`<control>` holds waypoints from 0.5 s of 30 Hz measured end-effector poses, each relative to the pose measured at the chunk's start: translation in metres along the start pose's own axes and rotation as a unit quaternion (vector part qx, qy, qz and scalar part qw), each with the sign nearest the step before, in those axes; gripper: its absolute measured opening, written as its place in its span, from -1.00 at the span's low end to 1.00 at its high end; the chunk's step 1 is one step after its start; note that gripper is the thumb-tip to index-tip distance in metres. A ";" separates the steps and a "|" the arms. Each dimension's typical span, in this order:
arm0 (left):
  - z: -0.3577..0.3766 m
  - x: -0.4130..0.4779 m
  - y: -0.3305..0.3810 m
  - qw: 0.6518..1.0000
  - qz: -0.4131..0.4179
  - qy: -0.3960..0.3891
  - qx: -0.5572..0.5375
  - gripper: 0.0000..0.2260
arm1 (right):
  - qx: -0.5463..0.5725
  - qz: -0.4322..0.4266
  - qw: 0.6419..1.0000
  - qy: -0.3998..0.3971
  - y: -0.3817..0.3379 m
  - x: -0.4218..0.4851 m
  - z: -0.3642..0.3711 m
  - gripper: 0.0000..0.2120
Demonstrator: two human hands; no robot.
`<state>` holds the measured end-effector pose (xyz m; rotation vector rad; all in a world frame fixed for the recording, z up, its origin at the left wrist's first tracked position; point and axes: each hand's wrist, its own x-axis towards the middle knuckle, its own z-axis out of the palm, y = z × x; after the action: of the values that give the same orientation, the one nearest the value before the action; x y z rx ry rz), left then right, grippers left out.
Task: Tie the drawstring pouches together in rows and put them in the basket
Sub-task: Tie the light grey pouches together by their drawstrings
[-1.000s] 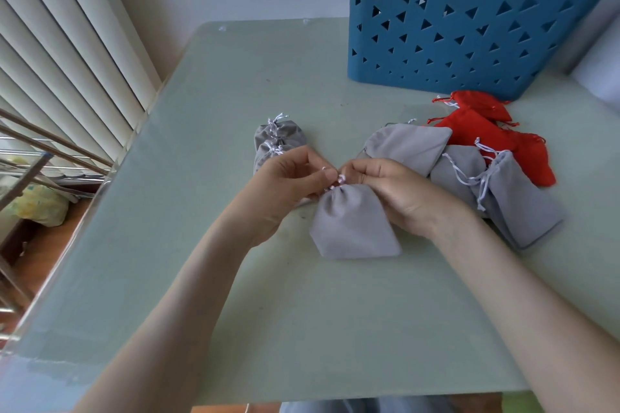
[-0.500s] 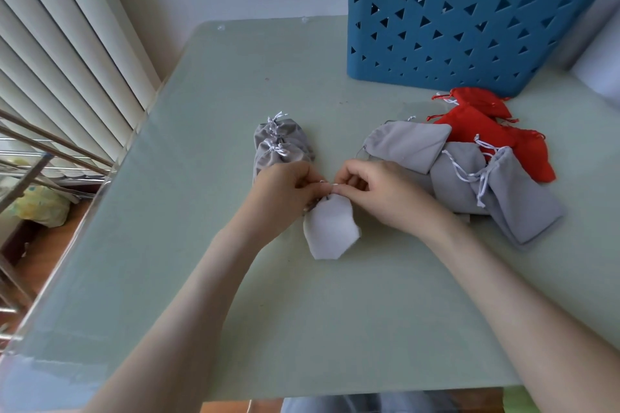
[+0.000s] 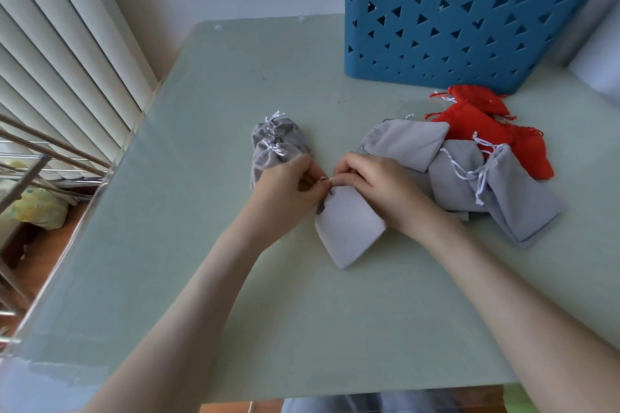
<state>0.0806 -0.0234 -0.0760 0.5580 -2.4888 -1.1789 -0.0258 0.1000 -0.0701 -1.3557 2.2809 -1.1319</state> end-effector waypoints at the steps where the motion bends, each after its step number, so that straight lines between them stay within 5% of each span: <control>1: 0.002 0.000 0.000 1.000 0.015 0.015 0.015 -0.88 | 0.004 0.006 1.000 -0.001 0.000 0.000 0.000 -0.90; 6: 0.009 0.000 -0.006 0.980 0.138 0.089 0.109 -0.94 | 0.073 0.046 0.996 -0.011 0.003 0.002 0.001 -0.86; 15: 0.008 0.000 -0.006 0.942 0.235 0.181 0.157 -0.92 | 0.296 0.085 0.951 -0.035 0.000 0.000 -0.001 -0.76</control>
<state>0.0783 -0.0211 -0.0854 0.2058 -2.3081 -0.4549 -0.0267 0.1002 -0.0694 -0.9247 1.7492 -1.5117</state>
